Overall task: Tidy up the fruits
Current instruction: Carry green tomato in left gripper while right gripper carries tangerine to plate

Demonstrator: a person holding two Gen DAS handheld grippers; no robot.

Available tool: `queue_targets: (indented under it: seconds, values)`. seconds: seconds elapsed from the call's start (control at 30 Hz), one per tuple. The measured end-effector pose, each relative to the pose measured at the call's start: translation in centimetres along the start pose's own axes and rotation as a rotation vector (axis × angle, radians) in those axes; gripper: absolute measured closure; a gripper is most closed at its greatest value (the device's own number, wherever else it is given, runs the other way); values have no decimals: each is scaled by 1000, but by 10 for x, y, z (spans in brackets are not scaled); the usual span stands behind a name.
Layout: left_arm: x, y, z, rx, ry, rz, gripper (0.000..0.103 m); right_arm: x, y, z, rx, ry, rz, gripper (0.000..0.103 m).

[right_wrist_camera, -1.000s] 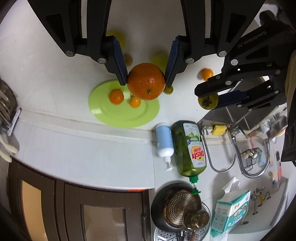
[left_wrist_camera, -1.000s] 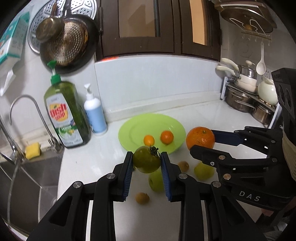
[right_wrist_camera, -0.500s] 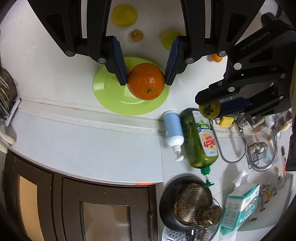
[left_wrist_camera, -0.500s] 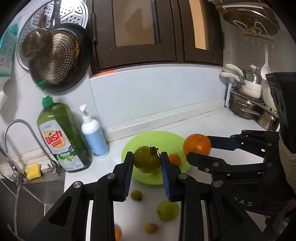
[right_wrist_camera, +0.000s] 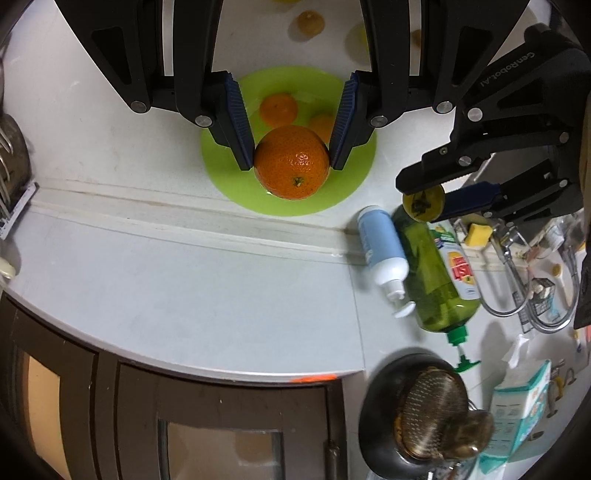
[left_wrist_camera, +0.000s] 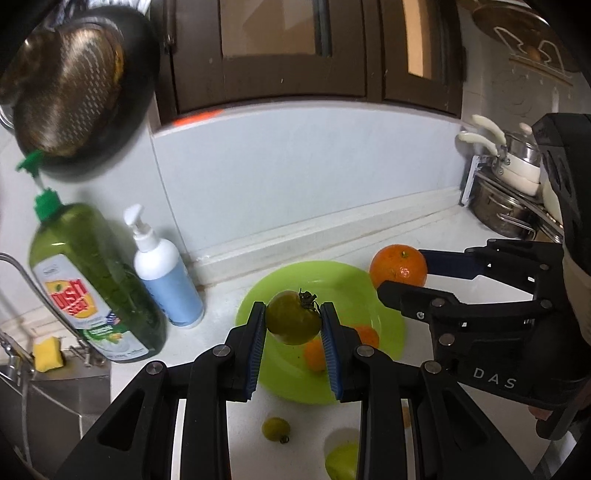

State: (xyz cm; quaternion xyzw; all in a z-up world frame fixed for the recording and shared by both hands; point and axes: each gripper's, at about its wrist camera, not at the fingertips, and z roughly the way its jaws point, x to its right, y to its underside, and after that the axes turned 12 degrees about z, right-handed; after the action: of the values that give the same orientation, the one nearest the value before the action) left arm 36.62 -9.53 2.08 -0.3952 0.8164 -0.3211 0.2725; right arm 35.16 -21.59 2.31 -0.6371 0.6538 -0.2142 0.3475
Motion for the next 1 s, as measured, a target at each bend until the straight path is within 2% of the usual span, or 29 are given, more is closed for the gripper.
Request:
queue_targets:
  seconds: [0.3,0.63,1.0]
  values:
    - [-16,-6,62,-87,62,-25,73,17,-19,56,-86,-4,18,60]
    - [-25,-3,126,-192,110,-27,73,30,-25,121,-188,16,44,60]
    - [-24,3,170,-279,147,-29,73,44,-21,158,-267,19,69,60]
